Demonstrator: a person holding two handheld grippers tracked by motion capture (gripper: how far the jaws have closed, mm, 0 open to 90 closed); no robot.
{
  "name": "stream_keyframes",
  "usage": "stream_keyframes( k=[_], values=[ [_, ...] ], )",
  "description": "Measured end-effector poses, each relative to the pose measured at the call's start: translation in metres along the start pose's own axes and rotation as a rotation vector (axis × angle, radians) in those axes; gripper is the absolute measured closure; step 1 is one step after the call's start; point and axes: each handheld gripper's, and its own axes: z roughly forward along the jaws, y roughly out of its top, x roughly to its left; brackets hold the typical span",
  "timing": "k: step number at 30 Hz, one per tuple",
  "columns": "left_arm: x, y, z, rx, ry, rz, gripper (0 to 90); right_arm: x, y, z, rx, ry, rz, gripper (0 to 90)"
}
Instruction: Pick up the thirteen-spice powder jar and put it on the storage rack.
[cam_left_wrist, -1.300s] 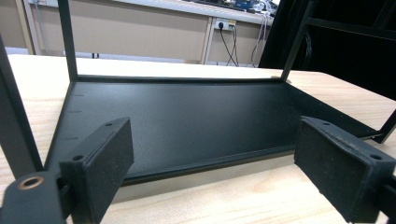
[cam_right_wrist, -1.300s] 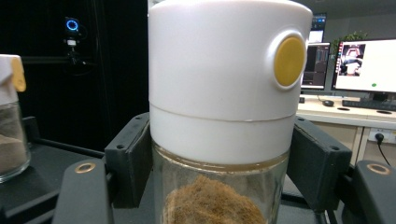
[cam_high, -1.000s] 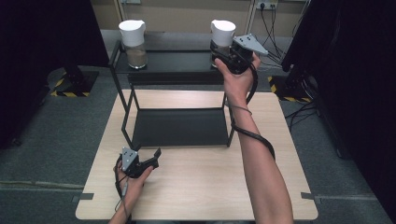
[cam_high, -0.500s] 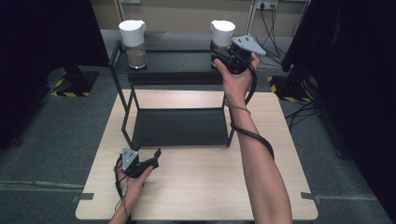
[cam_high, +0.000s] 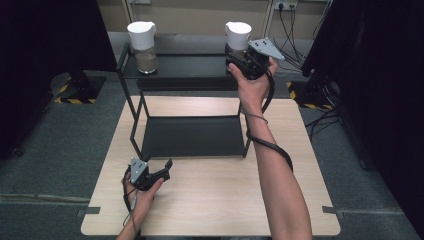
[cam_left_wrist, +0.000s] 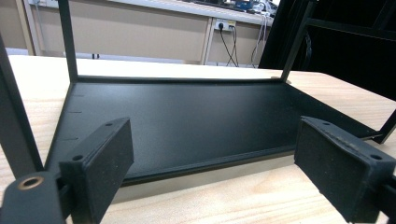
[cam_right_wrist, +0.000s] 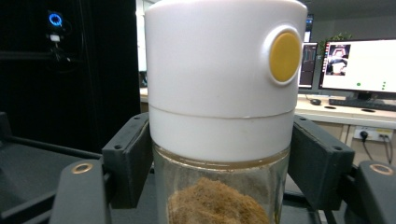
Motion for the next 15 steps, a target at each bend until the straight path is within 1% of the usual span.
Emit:
stream_keyframes(
  k=[5, 8, 11, 13, 14, 15],
  values=[
    [0.000, 0.000, 0.000, -0.001, 0.000, 0.003, 11.4, -0.003, -0.001, -0.004, -0.009, 0.005, 0.053, 16.0],
    [0.000, 0.000, 0.000, -0.001, 0.001, 0.003, 11.4, -0.004, -0.001, -0.008, -0.013, 0.017, 0.051, 10.5],
    [-0.001, 0.000, 0.000, -0.003, 0.001, 0.003, 11.4, -0.004, -0.002, -0.010, -0.015, 0.028, 0.057, 9.1],
    [-0.001, 0.000, 0.000, -0.001, 0.001, 0.004, 11.4, -0.003, -0.003, -0.013, -0.018, 0.037, 0.045, 8.3],
    [-0.001, 0.000, 0.000, -0.001, 0.001, 0.004, 11.4, -0.003, -0.003, -0.013, -0.018, 0.037, 0.045, 8.3],
    [-0.001, 0.000, 0.000, -0.001, 0.002, 0.004, 11.4, -0.001, -0.003, -0.015, -0.024, 0.034, 0.035, 7.9]
  ],
)
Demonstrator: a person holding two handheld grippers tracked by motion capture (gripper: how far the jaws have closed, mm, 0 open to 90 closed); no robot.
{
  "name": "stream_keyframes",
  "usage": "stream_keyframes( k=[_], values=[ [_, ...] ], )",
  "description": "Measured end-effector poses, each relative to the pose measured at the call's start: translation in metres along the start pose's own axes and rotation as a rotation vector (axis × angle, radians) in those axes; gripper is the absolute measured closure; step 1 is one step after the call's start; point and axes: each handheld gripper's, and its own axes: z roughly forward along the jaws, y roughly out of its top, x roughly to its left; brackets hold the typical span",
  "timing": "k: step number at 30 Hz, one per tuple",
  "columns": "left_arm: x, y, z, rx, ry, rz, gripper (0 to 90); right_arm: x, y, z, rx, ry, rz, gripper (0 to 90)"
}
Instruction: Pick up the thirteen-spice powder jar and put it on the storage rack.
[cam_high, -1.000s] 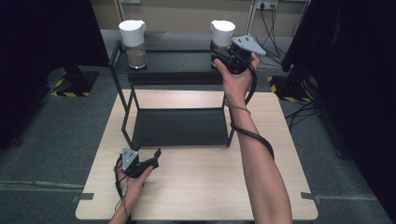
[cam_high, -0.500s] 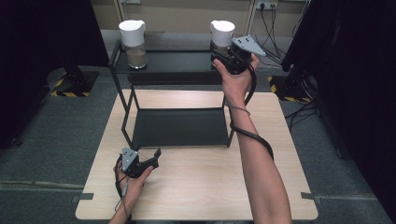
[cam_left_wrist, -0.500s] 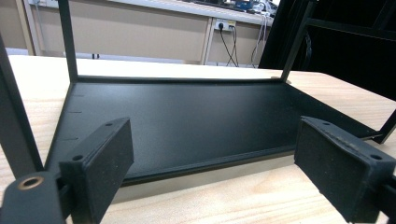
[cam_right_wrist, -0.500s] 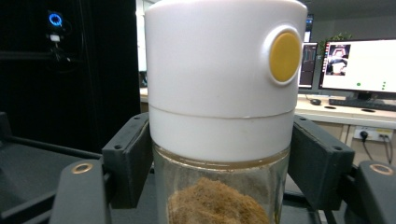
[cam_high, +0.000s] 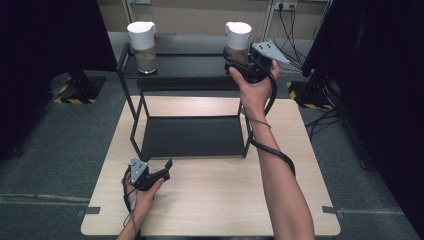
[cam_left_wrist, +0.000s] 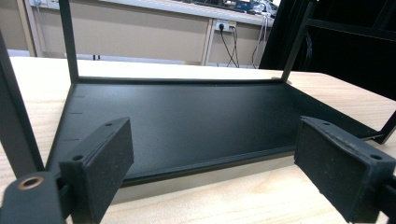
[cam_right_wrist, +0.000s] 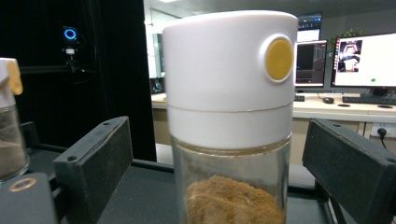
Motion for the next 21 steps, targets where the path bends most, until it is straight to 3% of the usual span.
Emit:
stream_keyframes(
  k=[7, 21],
  values=[
    [0.000, 0.000, 0.000, -0.001, 0.000, 0.004, 11.4, 0.005, -0.003, -0.010, -0.008, -0.009, -0.010, 7.0],
    [-0.002, -0.001, 0.000, -0.005, 0.002, 0.009, 11.3, 0.007, -0.018, -0.031, -0.010, 0.028, -0.031, 6.5]
  ],
)
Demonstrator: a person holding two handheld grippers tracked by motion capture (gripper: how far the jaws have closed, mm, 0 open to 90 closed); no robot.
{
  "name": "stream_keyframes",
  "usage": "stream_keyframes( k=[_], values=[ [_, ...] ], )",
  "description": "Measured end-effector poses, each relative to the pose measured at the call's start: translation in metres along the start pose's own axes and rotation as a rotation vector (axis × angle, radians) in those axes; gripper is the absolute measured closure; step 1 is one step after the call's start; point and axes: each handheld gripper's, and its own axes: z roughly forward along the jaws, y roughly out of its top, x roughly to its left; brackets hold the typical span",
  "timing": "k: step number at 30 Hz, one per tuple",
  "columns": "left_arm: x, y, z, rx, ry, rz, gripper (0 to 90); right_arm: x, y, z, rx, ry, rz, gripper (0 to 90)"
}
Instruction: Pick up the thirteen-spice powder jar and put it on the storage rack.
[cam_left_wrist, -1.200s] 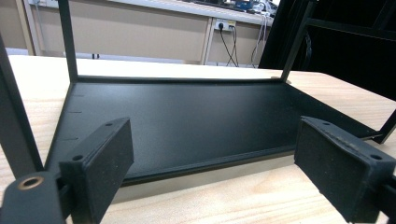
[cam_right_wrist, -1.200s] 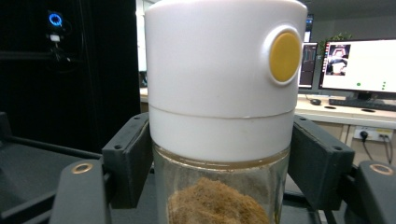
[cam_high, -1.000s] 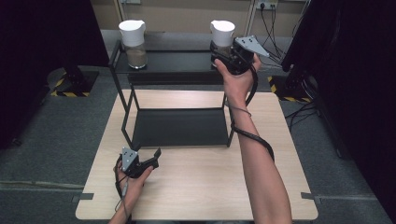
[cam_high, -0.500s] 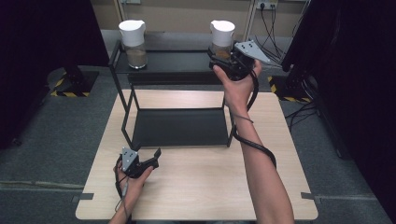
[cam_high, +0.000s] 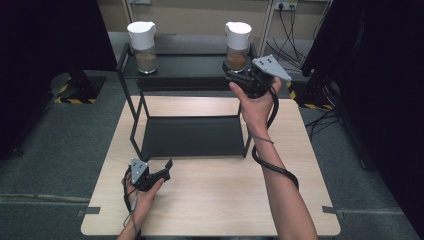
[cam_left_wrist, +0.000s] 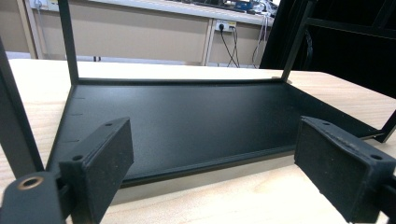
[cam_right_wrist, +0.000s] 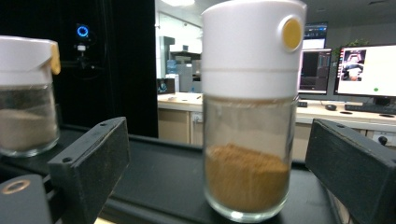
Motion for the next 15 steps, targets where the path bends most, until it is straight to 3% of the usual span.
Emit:
stream_keyframes(
  k=[15],
  values=[
    [0.000, 0.000, 0.000, -0.001, 0.001, 0.002, 11.3, 0.007, -0.021, -0.019, 0.013, 0.029, -0.021, 5.9]
  ],
)
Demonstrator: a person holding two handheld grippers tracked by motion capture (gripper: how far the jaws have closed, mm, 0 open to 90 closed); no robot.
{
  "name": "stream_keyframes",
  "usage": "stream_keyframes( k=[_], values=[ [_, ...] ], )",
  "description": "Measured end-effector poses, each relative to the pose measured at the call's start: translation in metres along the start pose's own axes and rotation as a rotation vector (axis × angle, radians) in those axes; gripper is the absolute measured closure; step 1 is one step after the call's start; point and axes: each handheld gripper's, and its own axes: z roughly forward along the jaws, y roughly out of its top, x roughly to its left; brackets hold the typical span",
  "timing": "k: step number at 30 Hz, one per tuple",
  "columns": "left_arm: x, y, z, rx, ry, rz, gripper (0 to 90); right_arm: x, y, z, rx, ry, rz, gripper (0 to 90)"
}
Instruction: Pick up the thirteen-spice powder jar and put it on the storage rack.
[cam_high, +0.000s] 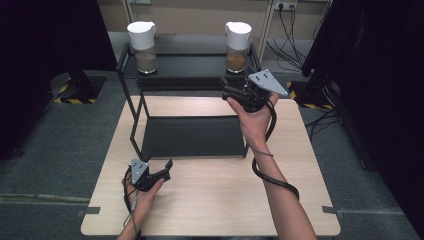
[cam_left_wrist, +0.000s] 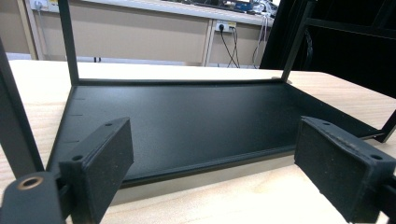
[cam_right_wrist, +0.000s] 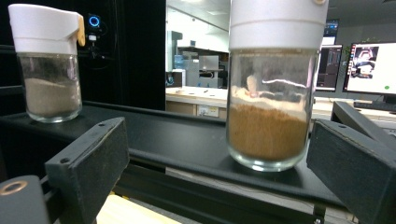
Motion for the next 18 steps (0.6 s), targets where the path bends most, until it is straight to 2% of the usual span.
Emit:
stream_keyframes(
  k=[18],
  values=[
    [-0.001, 0.000, 0.000, 0.001, 0.001, 0.006, 11.2, 0.001, -0.021, -0.018, 0.022, 0.014, -0.009, 5.9]
  ],
)
